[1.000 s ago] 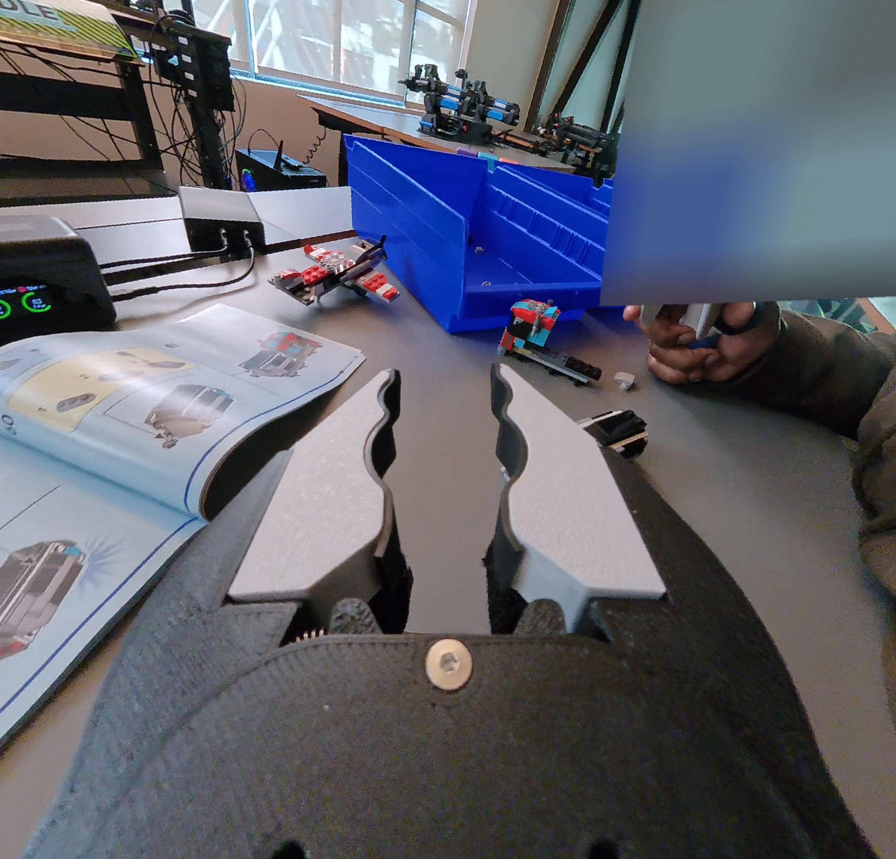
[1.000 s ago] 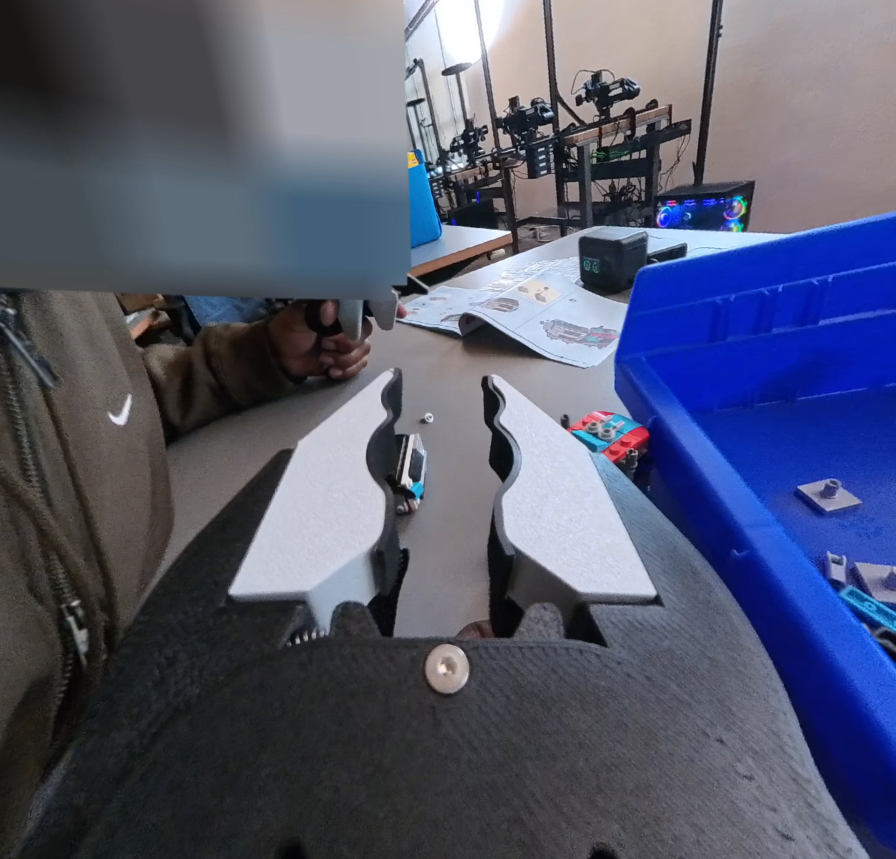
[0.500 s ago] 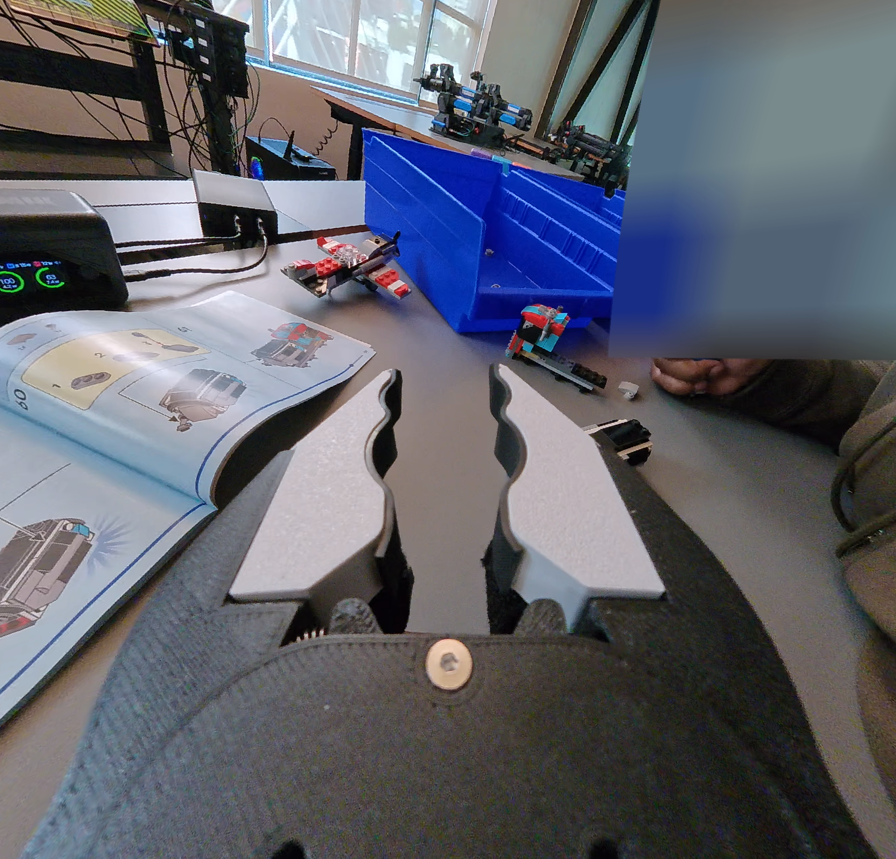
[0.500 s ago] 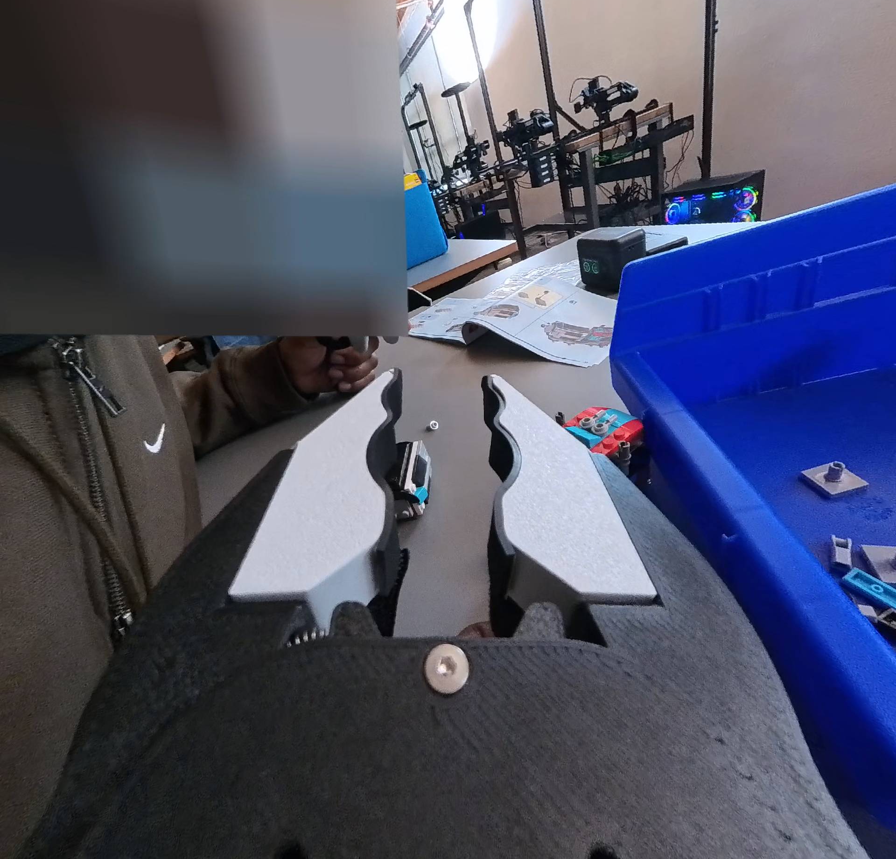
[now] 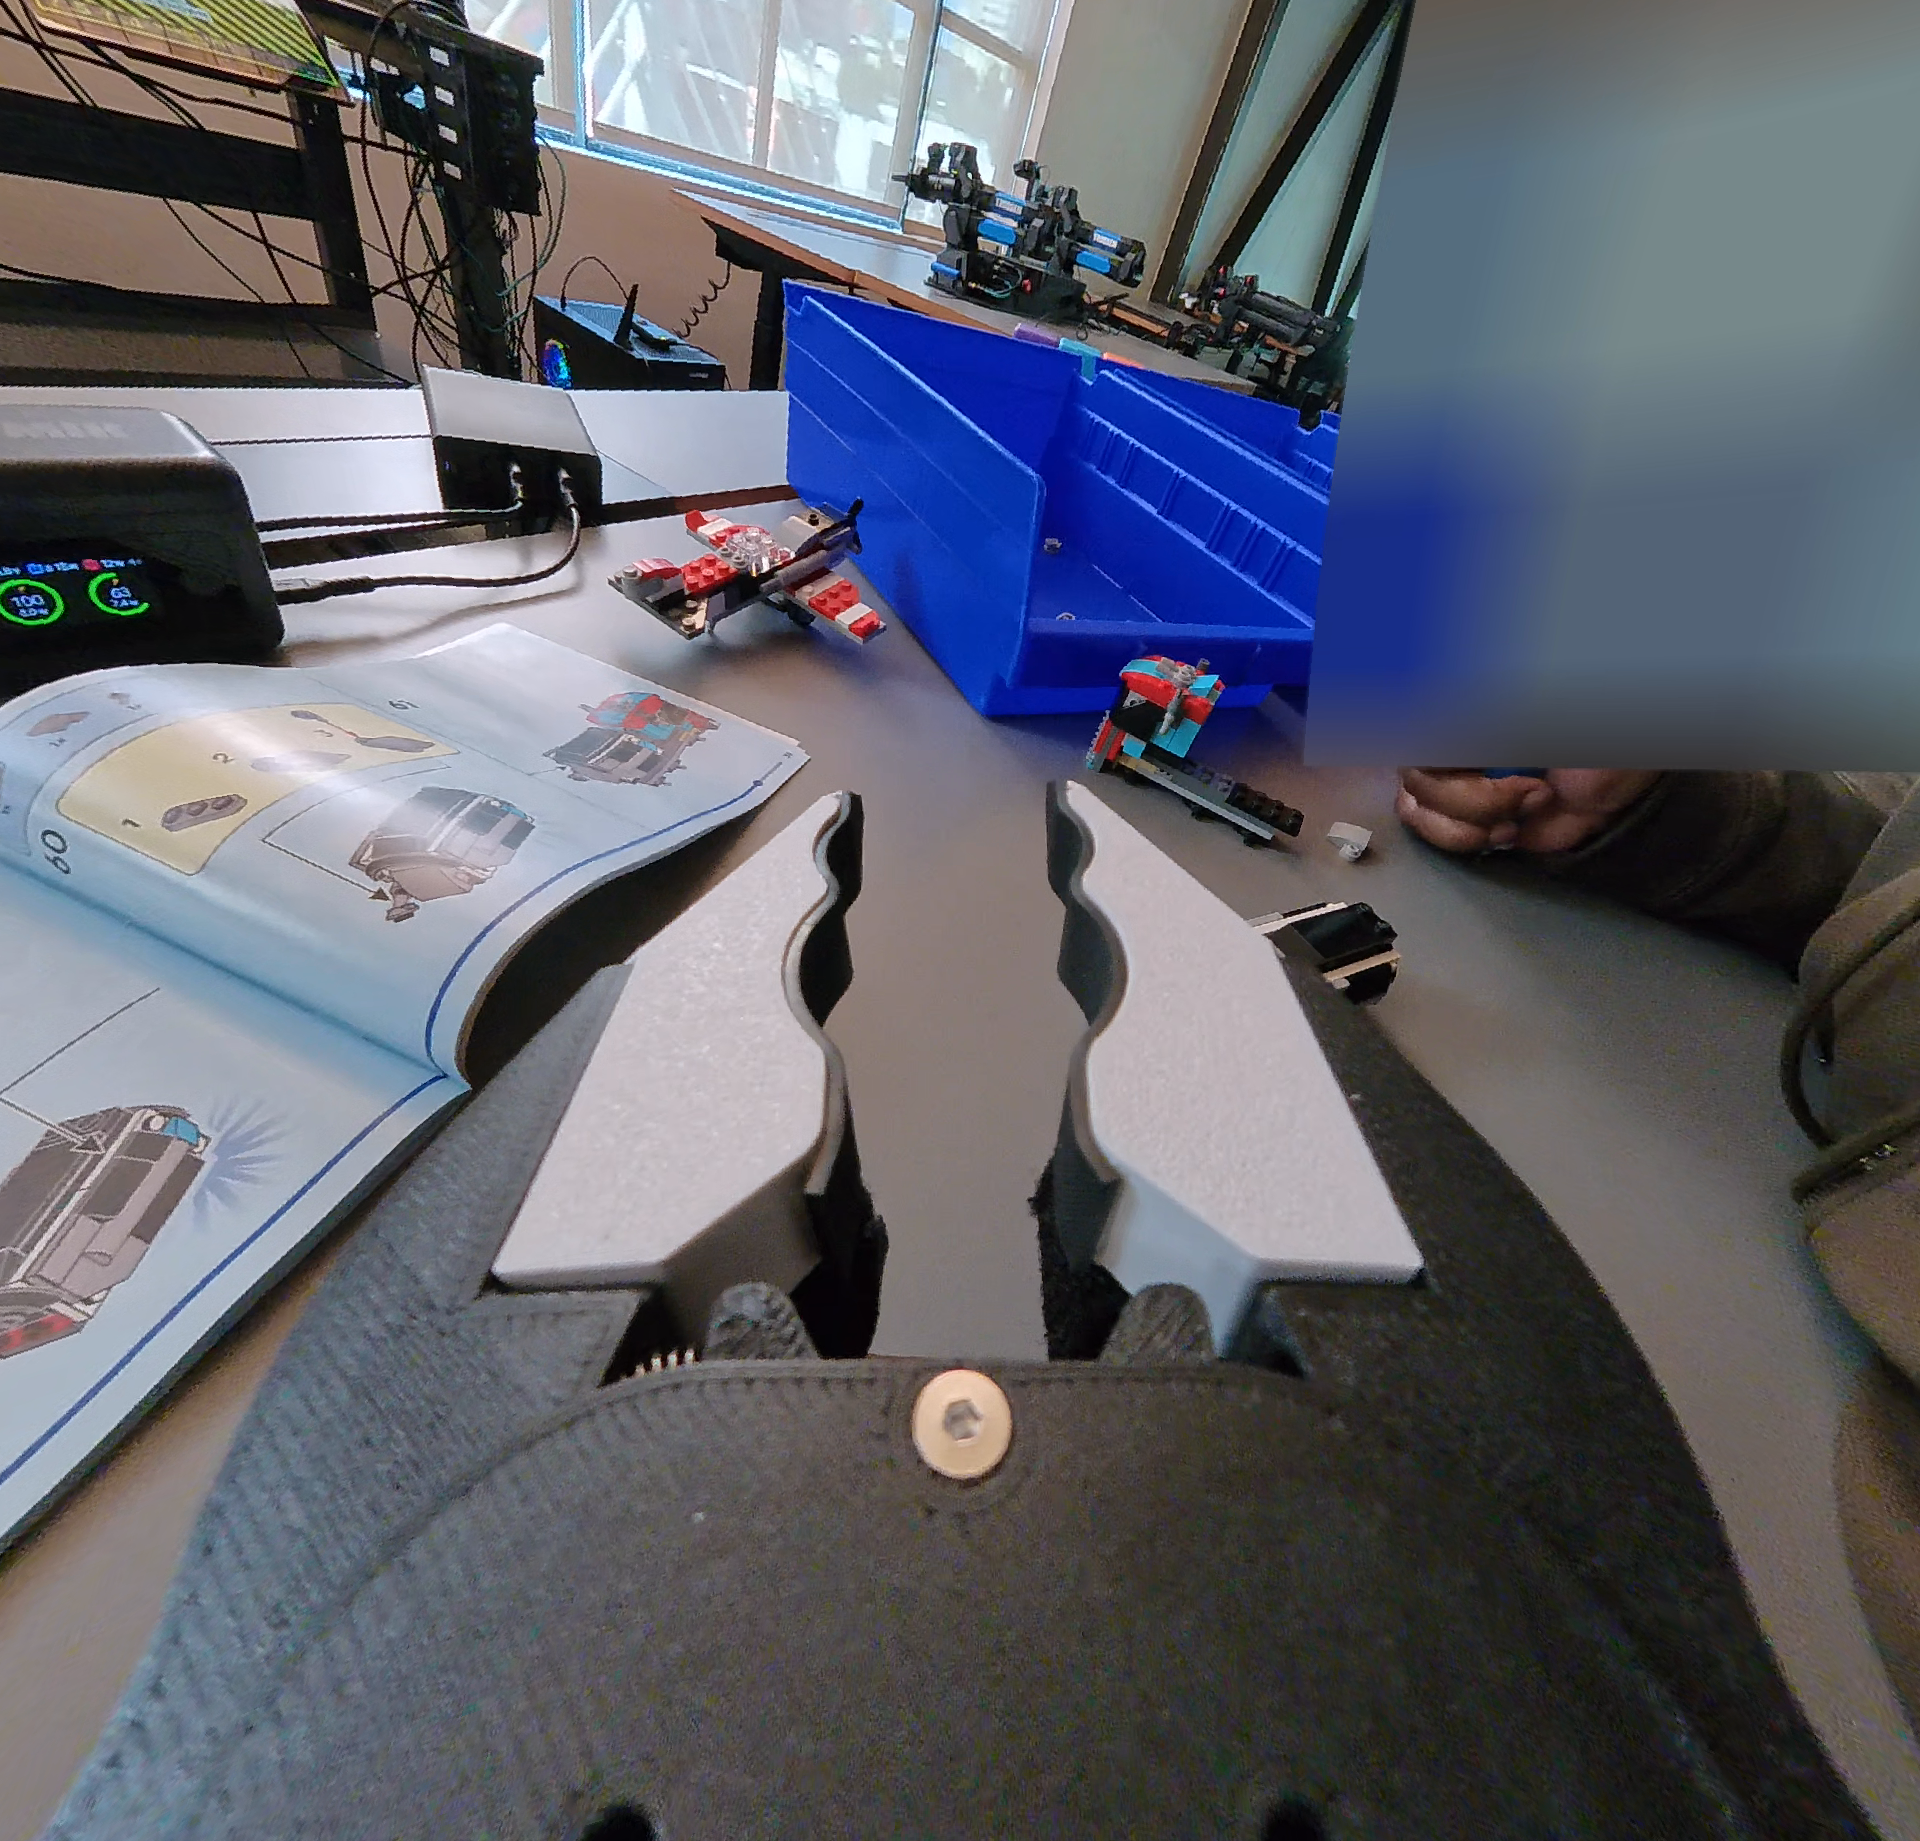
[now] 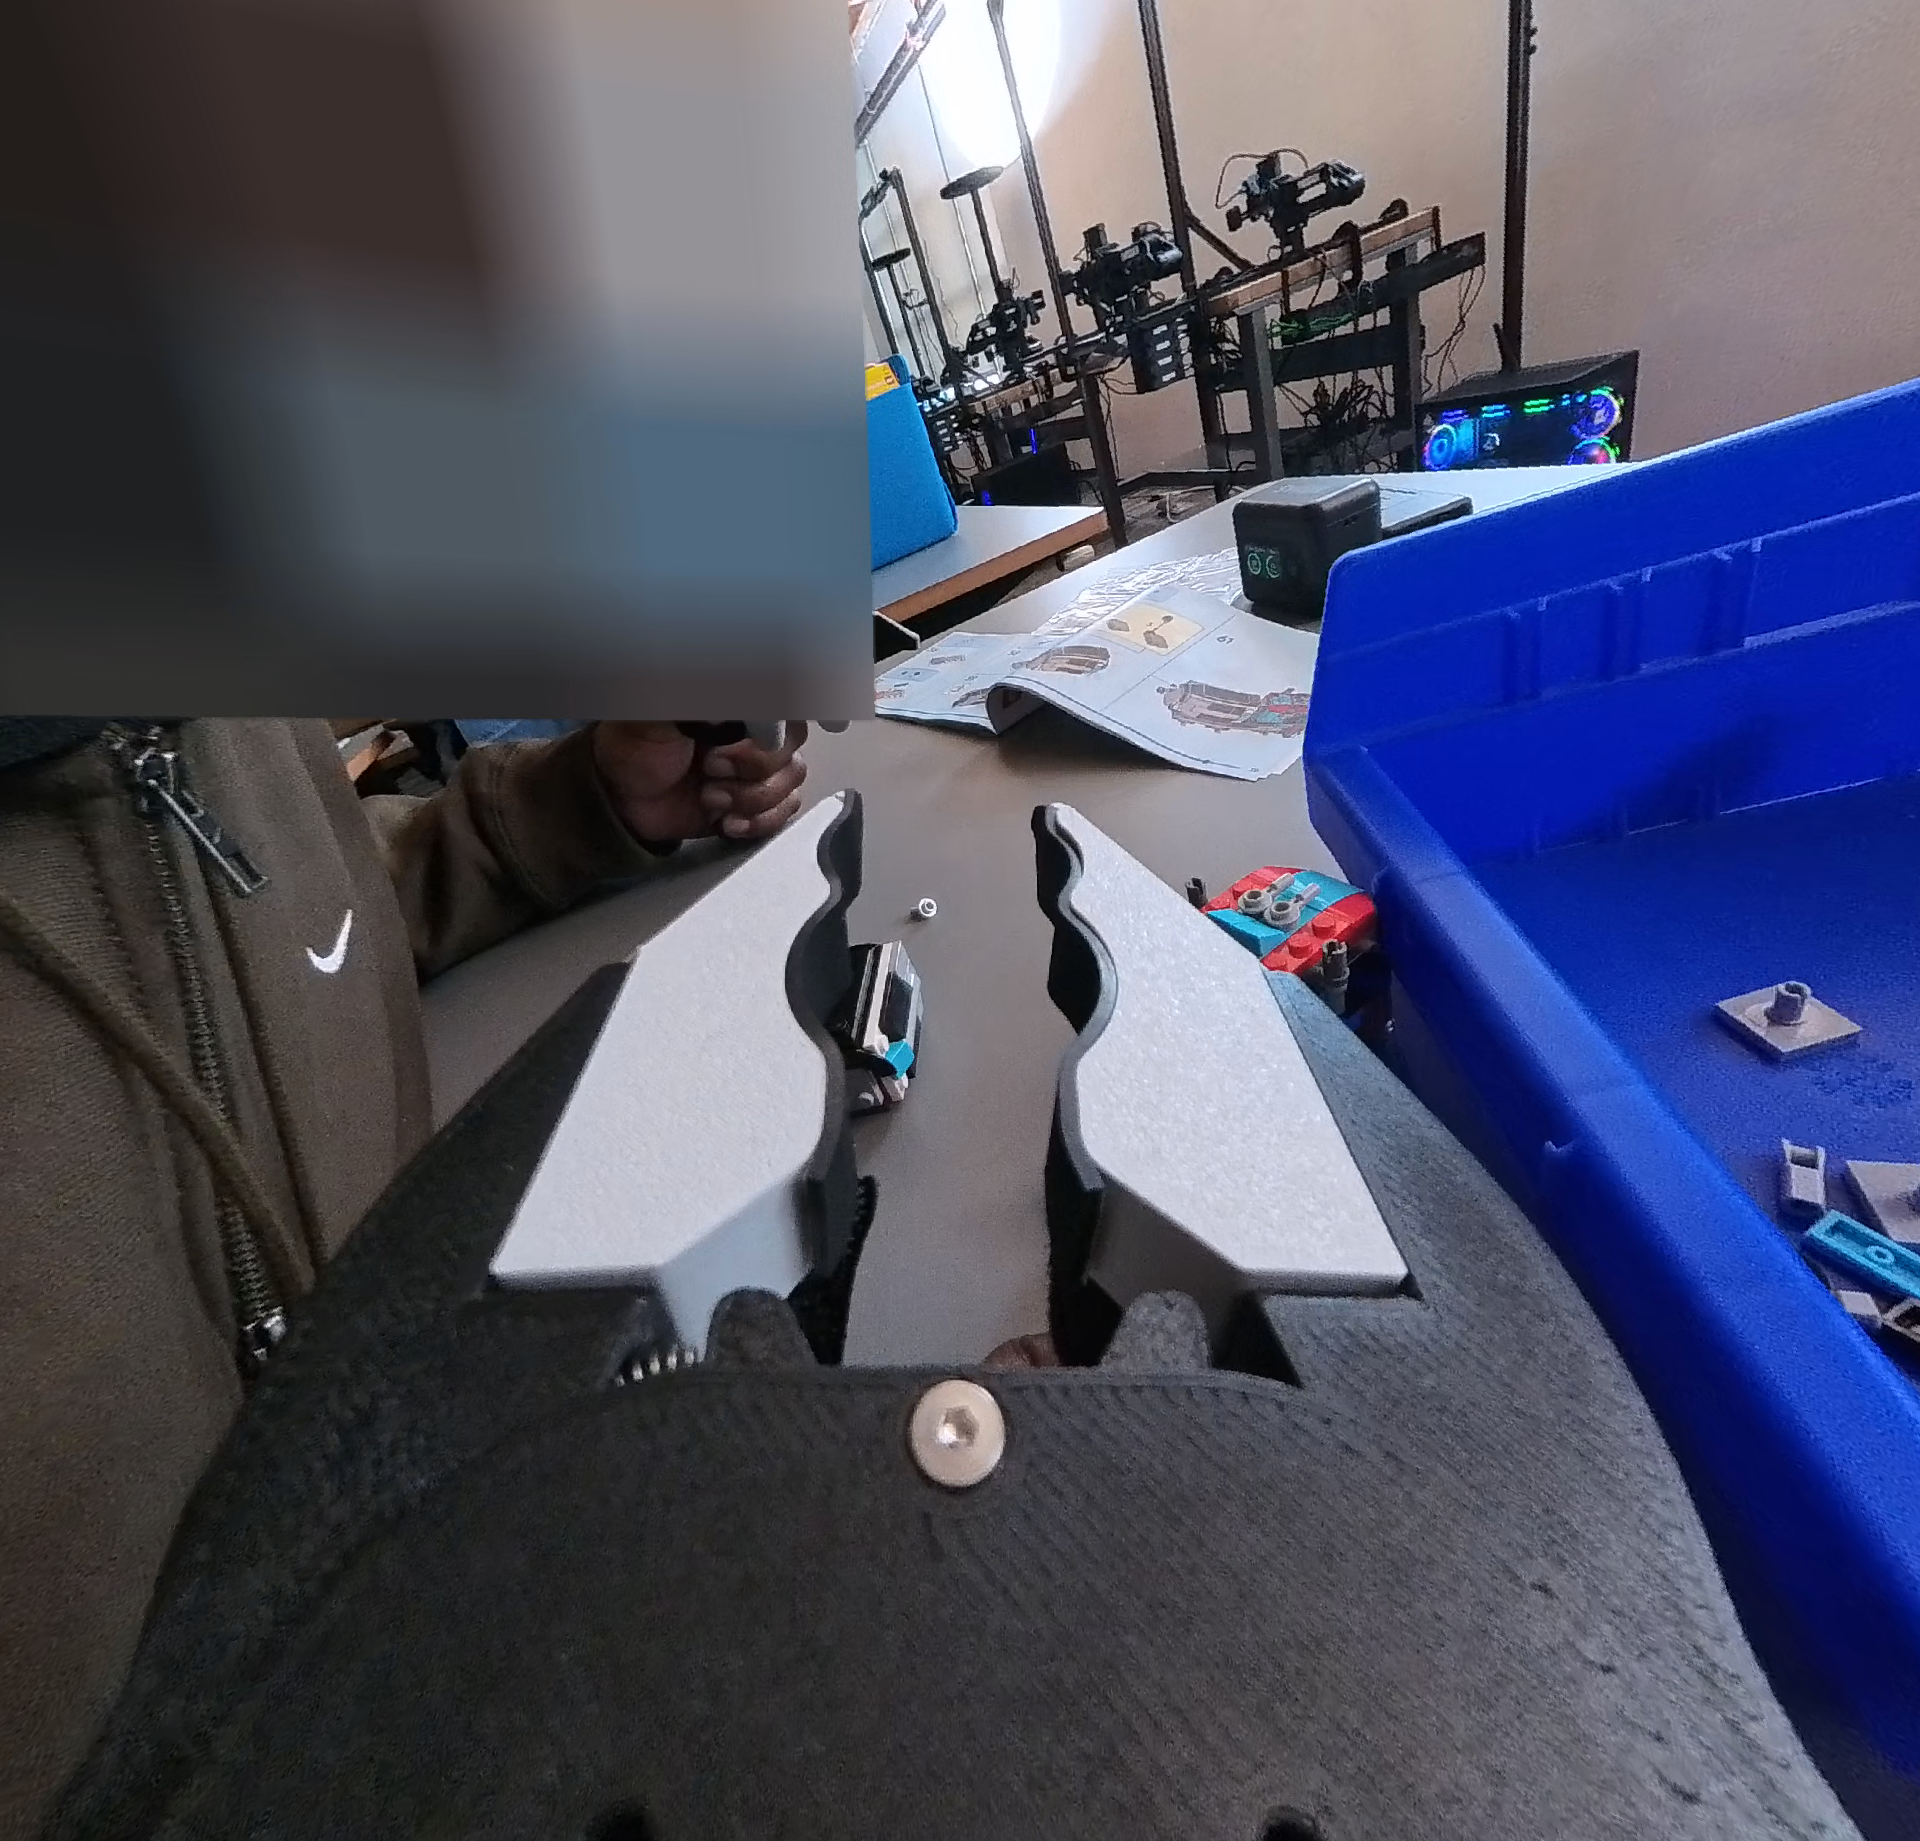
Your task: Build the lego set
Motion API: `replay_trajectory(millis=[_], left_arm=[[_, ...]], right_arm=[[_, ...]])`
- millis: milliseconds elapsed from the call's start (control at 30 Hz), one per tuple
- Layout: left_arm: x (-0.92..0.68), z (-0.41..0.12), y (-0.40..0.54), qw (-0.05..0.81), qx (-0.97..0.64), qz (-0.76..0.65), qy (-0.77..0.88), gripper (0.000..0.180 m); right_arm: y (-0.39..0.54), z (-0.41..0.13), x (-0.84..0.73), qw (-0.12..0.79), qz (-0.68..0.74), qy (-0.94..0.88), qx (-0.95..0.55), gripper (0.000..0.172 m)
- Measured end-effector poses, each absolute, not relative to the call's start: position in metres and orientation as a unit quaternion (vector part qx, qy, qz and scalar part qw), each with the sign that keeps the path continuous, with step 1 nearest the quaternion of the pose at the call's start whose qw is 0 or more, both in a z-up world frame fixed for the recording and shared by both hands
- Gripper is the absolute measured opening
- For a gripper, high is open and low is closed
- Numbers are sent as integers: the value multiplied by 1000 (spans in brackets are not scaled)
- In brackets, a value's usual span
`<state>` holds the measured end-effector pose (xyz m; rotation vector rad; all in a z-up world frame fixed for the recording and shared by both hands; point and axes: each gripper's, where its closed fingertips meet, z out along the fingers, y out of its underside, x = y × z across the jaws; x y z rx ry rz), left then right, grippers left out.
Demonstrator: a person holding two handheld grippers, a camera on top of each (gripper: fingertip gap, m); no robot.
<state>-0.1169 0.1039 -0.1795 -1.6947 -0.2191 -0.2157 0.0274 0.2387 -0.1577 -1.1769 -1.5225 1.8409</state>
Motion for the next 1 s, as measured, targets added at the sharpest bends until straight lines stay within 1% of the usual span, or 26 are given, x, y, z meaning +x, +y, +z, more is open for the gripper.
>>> replay_trajectory(millis=[500,700,1000], left_arm=[[-117,-180,104,650,-748,-95,-96,36],[-106,-187,109,629,-764,-117,-81,36],[-88,-190,130,617,-774,-131,-54,36]], right_arm=[[238,-158,27,236,670,-557,-430,34],[235,-163,24,233,657,-570,-434,34],[209,-160,21,259,646,-590,-409,36]])
